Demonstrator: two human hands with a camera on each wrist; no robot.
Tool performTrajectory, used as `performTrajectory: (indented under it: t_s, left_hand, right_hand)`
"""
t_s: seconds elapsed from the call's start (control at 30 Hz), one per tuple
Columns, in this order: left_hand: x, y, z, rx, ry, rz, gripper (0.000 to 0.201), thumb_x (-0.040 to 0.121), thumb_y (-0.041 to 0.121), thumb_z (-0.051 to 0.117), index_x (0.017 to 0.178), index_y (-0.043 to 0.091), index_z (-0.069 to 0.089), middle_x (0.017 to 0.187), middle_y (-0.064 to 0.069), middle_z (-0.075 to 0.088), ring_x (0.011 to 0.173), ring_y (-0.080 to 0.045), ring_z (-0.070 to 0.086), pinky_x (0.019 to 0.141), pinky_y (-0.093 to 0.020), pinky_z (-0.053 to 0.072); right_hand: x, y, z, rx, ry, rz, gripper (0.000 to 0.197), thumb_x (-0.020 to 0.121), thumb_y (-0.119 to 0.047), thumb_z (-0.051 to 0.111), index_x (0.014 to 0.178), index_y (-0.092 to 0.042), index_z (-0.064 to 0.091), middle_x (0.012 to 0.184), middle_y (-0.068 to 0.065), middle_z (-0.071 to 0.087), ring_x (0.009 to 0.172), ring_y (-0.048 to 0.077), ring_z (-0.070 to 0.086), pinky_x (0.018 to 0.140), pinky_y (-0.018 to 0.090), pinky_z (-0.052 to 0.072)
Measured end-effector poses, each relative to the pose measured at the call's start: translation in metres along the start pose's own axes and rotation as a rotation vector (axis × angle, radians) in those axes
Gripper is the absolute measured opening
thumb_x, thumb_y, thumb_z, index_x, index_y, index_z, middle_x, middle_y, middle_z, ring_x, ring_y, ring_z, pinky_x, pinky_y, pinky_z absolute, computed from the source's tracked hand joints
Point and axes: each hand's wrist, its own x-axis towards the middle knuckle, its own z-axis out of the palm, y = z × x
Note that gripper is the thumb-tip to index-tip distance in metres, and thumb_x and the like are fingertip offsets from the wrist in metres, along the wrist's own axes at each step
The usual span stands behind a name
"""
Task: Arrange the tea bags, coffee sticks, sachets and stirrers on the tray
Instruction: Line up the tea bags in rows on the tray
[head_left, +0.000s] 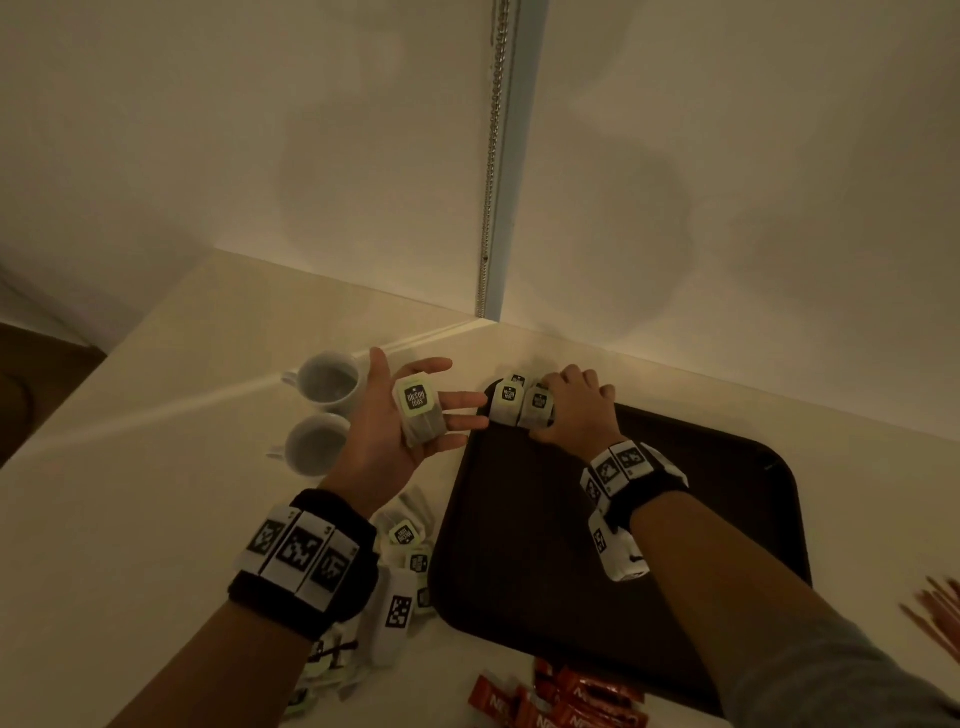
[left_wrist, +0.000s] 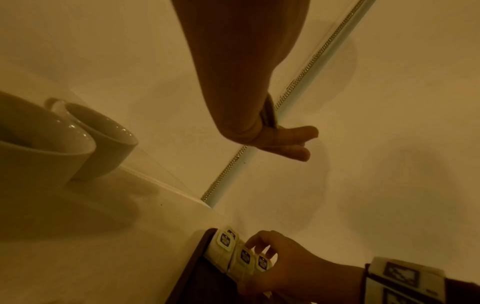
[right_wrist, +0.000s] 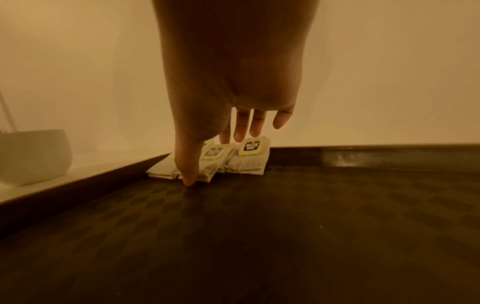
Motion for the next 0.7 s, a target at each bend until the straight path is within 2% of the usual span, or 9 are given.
performTrajectory:
  t_s: [0.17, 0.23, 0.3, 0.37, 0.4, 0.5, 0.6, 0.7]
  left_hand:
    - [0.001, 0.003, 0.002, 0.007, -0.021, -0.006, 0.077, 0.088, 0.069, 0.008, 0.116, 0.012, 0.052, 0.087, -0.022, 0.071, 0.067, -0.032, 0.070, 0.044, -0.025, 0.052]
    - [0.001, 0.005, 0.003, 0.033, -0.051, -0.027, 0.080, 0.085, 0.071, 0.008, 0.118, 0.013, 0.052, 0.087, -0.022, 0.071, 0.066, -0.033, 0.070, 0.043, -0.025, 0.052]
    - [0.000, 0.007, 0.008, 0.061, -0.096, -0.057, 0.086, 0.078, 0.075, 0.011, 0.122, 0.013, 0.052, 0.090, -0.023, 0.071, 0.066, -0.034, 0.069, 0.043, -0.026, 0.052]
    - [0.000, 0.009, 0.015, 0.087, -0.129, -0.051, 0.088, 0.074, 0.076, 0.014, 0.124, 0.015, 0.052, 0.091, -0.023, 0.070, 0.066, -0.035, 0.069, 0.043, -0.026, 0.051]
    - [0.000, 0.011, 0.019, 0.087, -0.129, -0.027, 0.083, 0.077, 0.075, 0.013, 0.120, 0.016, 0.053, 0.091, -0.021, 0.070, 0.065, -0.035, 0.069, 0.042, -0.026, 0.050]
    - [-0.001, 0.017, 0.030, 0.043, -0.115, 0.060, 0.069, 0.087, 0.070, 0.007, 0.109, 0.022, 0.052, 0.090, -0.015, 0.072, 0.061, -0.034, 0.069, 0.040, -0.026, 0.049]
    - [-0.004, 0.023, 0.038, 0.074, -0.149, 0.119, 0.071, 0.085, 0.071, 0.008, 0.122, 0.023, 0.046, 0.097, -0.015, 0.072, 0.064, -0.033, 0.069, 0.041, -0.027, 0.050]
    - [-0.010, 0.026, 0.046, 0.140, -0.257, 0.176, 0.081, 0.076, 0.074, 0.020, 0.134, 0.022, 0.042, 0.106, -0.009, 0.071, 0.080, -0.032, 0.071, 0.048, -0.026, 0.053]
  right_hand:
    - [0.000, -0.005, -0.007, 0.038, 0.005, -0.008, 0.075, 0.066, -0.056, 0.072, 0.128, -0.023, 0.044, 0.127, 0.003, 0.042, 0.117, 0.024, 0.039, 0.099, 0.045, 0.034]
    - [-0.003, -0.013, -0.024, 0.288, 0.060, -0.033, 0.066, 0.070, -0.054, 0.071, 0.125, -0.025, 0.048, 0.124, -0.001, 0.045, 0.115, 0.018, 0.040, 0.098, 0.041, 0.034]
    - [-0.011, -0.030, -0.052, 0.682, 0.097, -0.176, 0.042, 0.080, -0.042, 0.069, 0.115, -0.022, 0.059, 0.110, -0.006, 0.052, 0.102, 0.003, 0.046, 0.092, 0.029, 0.039]
    - [-0.023, -0.049, -0.084, 0.841, 0.078, -0.366, 0.024, 0.086, -0.028, 0.066, 0.106, -0.016, 0.066, 0.098, -0.010, 0.057, 0.090, -0.013, 0.048, 0.081, 0.007, 0.035]
    - [-0.030, -0.057, -0.097, 0.851, 0.076, -0.431, 0.022, 0.086, -0.025, 0.066, 0.105, -0.013, 0.066, 0.097, -0.008, 0.058, 0.087, -0.016, 0.047, 0.077, 0.002, 0.033]
    - [-0.042, -0.066, -0.121, 0.815, 0.228, -0.512, 0.029, 0.081, -0.029, 0.071, 0.107, -0.016, 0.064, 0.100, -0.003, 0.057, 0.089, -0.009, 0.045, 0.076, 0.001, 0.030]
    - [-0.052, -0.067, -0.144, 0.811, 0.305, -0.530, 0.031, 0.080, -0.033, 0.071, 0.106, -0.022, 0.060, 0.100, -0.006, 0.054, 0.092, -0.004, 0.045, 0.077, 0.002, 0.030]
    - [-0.062, -0.073, -0.164, 0.743, 0.264, -0.628, 0.013, 0.082, -0.023, 0.070, 0.092, -0.014, 0.068, 0.087, -0.014, 0.057, 0.085, -0.010, 0.049, 0.077, 0.008, 0.032]
